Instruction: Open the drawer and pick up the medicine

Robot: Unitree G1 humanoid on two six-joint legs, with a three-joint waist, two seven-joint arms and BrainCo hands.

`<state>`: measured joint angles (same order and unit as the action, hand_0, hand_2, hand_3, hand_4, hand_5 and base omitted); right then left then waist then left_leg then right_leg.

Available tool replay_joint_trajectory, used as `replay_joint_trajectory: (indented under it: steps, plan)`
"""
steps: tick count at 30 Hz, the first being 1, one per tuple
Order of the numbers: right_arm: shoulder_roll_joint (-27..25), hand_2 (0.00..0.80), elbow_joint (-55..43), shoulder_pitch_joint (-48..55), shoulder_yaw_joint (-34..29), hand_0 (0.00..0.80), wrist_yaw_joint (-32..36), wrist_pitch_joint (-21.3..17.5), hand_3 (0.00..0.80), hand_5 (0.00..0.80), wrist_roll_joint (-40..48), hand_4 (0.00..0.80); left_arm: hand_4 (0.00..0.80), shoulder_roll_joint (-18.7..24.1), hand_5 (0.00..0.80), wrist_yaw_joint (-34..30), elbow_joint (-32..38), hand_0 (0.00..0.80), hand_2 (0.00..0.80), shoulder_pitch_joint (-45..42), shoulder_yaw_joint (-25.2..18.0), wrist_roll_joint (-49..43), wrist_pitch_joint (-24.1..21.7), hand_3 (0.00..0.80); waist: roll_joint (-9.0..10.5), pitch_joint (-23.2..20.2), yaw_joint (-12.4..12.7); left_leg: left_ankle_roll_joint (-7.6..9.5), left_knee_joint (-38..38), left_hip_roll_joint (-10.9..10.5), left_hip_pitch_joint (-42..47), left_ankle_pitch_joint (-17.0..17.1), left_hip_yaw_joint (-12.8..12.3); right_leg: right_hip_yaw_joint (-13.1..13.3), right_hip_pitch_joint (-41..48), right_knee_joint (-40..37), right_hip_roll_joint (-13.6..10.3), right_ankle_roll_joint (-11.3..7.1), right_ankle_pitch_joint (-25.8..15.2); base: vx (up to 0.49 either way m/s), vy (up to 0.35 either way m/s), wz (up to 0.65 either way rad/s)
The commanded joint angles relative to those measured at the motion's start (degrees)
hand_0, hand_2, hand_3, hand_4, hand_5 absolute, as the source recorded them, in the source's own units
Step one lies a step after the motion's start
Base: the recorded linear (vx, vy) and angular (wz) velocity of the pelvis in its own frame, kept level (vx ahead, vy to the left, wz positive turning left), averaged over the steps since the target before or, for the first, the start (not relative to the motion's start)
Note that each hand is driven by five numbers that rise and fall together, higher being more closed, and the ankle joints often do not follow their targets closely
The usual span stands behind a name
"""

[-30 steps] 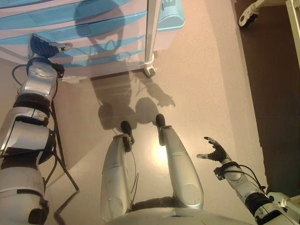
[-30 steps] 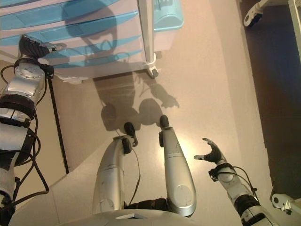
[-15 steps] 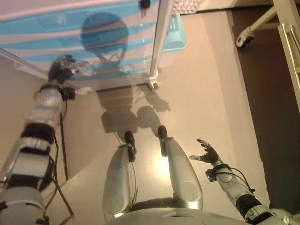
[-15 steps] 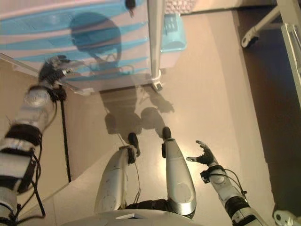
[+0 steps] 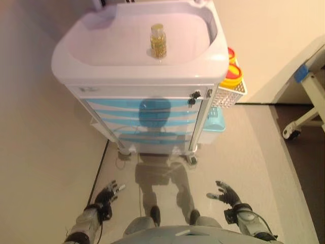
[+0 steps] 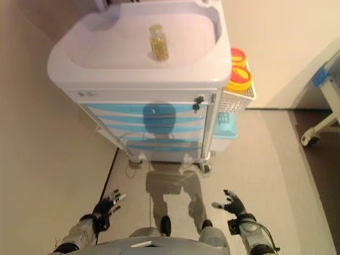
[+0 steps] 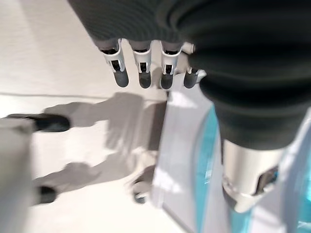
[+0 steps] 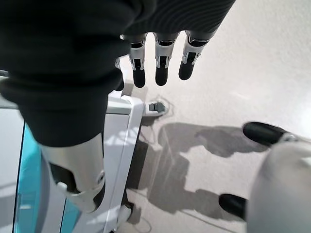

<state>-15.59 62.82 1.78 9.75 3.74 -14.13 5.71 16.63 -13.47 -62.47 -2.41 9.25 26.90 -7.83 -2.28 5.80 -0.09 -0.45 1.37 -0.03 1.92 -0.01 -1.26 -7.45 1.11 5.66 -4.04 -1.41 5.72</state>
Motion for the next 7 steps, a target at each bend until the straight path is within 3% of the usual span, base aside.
replay_joint_trajectory:
  steps: [1,7]
  plan:
    - [0.6,0.000,1.4,0.1,-1.0,0.000,2.2,-2.4,0.000,0.000,2.5,0.000,0.000,-1.6,0.000,-3.2,-3.5,0.000,0.000,1.5,0.6,-2.5,-1.7,0.000,0.80,0.3,0.2,1.79,0.8,-2.6,-0.6,-1.4,0.8,-1.6,1.2,0.3,1.1,0.64,-2.1,-0.036,-0.053,0.10]
    - [3.2,0.000,6.4,-2.0,0.5,0.000,1.1,-0.4,0.000,0.000,1.6,0.000,0.000,-4.6,0.000,-3.0,-9.7,0.000,0.000,1.2,0.8,-4.7,-3.3,0.000,2.32,-1.8,0.8,2.21,-1.9,-2.6,2.4,-1.4,0.0,-1.9,3.7,-2.8,1.5,0.38,-3.4,-0.029,-0.042,0.01]
